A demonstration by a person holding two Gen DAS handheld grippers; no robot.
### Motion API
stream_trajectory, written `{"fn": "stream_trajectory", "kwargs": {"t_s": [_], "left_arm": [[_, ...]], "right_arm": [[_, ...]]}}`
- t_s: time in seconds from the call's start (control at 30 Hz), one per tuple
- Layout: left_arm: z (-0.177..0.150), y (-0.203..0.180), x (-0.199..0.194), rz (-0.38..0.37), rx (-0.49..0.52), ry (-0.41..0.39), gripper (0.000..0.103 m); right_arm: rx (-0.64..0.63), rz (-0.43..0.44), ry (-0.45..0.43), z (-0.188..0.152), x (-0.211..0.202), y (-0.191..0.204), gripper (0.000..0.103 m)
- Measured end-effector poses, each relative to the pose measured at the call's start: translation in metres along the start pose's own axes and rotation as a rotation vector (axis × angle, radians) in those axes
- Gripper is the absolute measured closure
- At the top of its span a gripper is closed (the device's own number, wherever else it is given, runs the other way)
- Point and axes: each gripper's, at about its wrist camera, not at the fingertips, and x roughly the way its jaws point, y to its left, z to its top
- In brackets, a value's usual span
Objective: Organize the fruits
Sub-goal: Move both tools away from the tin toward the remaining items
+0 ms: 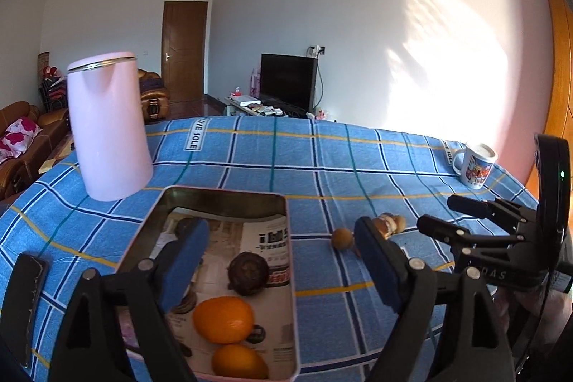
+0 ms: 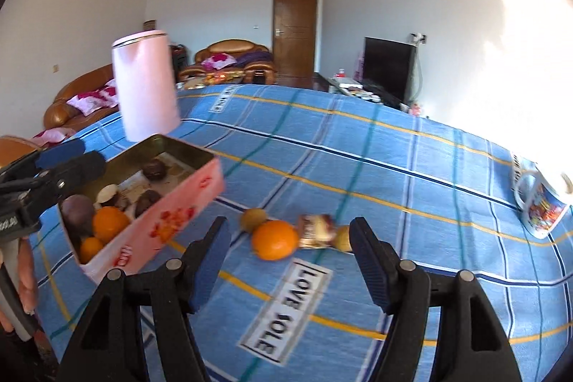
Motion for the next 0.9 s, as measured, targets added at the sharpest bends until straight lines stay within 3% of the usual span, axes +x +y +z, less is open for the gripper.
{"fn": "stream_trajectory", "kwargs": {"t_s": [0.1,0.3,0.47,0.57,0.63,0.73,0.9], "left_arm": [[0.001,-0.029,0.018,-0.049,0.043,0.032,0.017],[0.000,-0.054,0.053,-0.020,0.078,0.083,0.017],[0.002,-0.038,0.060,0.056,0.055,0.074,0.017],[0.003,-0.023,0.062,0.056,0.015,0.075,0.017],[0.004,-0.017,0.063,0.081,0.016,0.063,0.017],[0.007,-0.005,0.065,0.090,-0.016,0.062,0.017],[0.005,0.000,0.061,0.061,-0.042,0.058,0.017]], "right_arm": [[0.072,-0.057,0.003,-0.001,-0.002,-0.033,0.033],[0.124,-0.049,0.019,0.001,0.007,-0.055,0.033],[0.108,-0.001,0.051,0.009,0.031,-0.044,0.034],[0.092,0.012,0.084,0.012,0.048,-0.035,0.043],[0.074,0.024,0.108,0.013,0.058,-0.027,0.044],[0.046,0.031,0.146,0.010,0.071,-0.016,0.044],[0.052,0.026,0.168,0.009,0.080,-0.015,0.058]]}}
